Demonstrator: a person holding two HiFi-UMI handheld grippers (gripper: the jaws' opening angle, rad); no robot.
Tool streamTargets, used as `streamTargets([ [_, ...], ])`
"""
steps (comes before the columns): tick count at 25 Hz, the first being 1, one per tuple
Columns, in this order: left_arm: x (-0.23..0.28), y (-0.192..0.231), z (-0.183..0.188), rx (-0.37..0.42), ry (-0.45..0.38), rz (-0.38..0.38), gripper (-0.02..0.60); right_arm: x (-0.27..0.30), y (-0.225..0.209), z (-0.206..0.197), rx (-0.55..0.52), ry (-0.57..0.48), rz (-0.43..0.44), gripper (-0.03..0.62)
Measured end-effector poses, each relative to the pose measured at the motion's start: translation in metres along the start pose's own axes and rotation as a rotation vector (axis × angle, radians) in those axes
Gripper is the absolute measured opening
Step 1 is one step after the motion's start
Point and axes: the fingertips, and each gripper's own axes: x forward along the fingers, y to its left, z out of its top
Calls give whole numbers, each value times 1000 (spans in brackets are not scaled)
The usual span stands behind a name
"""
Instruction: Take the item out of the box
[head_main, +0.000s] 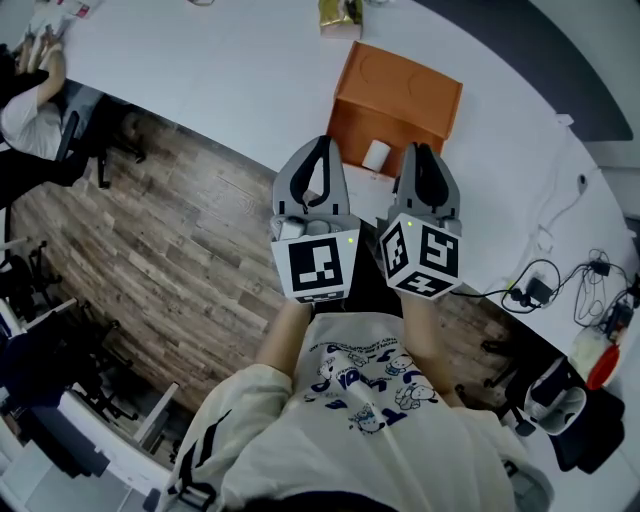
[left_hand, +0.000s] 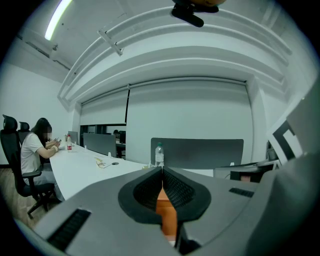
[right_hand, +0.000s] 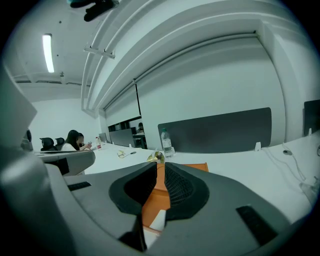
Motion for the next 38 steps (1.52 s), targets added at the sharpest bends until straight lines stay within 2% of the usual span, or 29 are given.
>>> streamTargets([
  [25, 77, -47, -54, 23, 227, -98, 18, 58, -62, -26, 54, 108, -42, 66],
  [38, 98, -58, -93, 68, 405, -118, 18, 73, -82, -39, 80, 153, -72, 66],
])
